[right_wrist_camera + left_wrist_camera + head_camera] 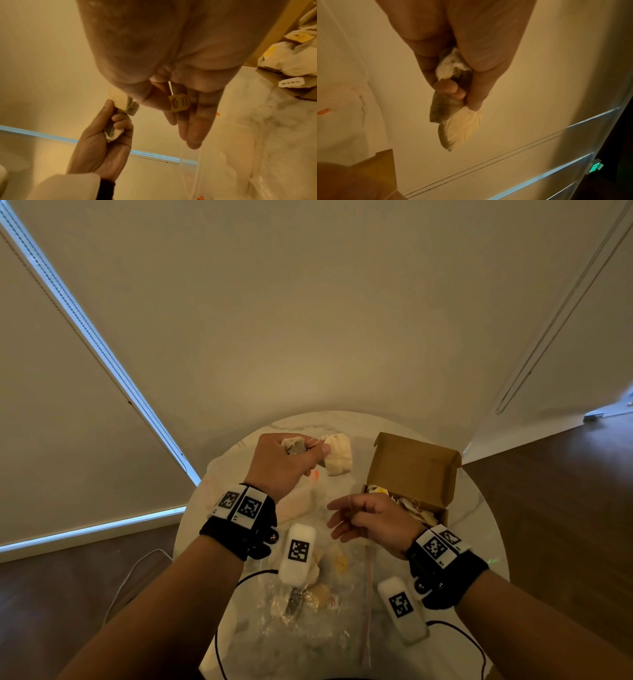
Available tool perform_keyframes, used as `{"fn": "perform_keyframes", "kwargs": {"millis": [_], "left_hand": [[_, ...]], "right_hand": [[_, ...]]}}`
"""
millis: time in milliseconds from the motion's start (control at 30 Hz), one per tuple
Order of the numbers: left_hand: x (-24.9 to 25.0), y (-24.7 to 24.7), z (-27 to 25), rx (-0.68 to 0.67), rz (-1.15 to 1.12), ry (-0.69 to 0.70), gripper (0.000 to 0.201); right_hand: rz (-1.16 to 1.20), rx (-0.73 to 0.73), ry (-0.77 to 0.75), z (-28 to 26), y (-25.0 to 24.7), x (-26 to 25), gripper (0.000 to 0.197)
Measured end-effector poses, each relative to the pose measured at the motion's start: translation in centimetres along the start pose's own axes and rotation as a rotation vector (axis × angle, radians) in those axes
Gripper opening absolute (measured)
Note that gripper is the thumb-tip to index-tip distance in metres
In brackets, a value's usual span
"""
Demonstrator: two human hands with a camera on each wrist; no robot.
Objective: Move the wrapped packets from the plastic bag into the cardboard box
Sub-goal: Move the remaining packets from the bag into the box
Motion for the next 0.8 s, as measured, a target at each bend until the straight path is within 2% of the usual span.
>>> {"fn": "perform_keyframes", "kwargs": {"millis": [67,167,267,400,533,600,700,800], "left_hand": [[-0.1,0.1,0.0,-0.002,-0.004,-0.005,0.016],[-0.1,0.2,0.1,0.003,-0.021,-0.012,0.017],[0.1,0.3,0.2,-0.005,-0.051,-0.003,0.017],[0.6,0.4,-0.2,-0.041,-0.068,-0.001,0.014],[0.9,0.3,-0.6,-0.124,-0.057,0.022,0.019],[0.8,0.2,-0.9,-0.175,-0.068,0.012,0.013],[0.7,0.2,-1.6,-0.287,-0.036,-0.015,0.011],[0.5,0.4,-2.2,-0.363,0.024,-0.052,0.018]], "right_hand": [[-0.073,-0.006,-0.045,-0.1,0.1,-0.1,0.038],[-0.074,0.013,-0.100,-0.3,0.3,-0.2,0.026],[-0.035,0.097,-0.103,-0.3,0.4,-0.1,0.009],[-0.026,0.243,-0.058,-0.2,-0.5,0.5,0.008],[-0.182,0.306,-0.058,0.0,-1.8,0.6,0.005],[-0.306,0.358,-0.086,0.1,-2.4,0.2,0.007],[-0.313,0.429,-0.113,0.3,-3.1,-1.1,0.009],[-0.351,0.427,-0.162,0.2,-3.3,-3.1,0.008]]}}
Point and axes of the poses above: each hand's wrist, its own z-axis towards the middle knuckle, its own y-axis out of the palm, x = y × z, the point moved 2 cm from there along z, towards the middle knuckle, and after that the axes turned 8 degrees about -y, right-handed, at the moved point
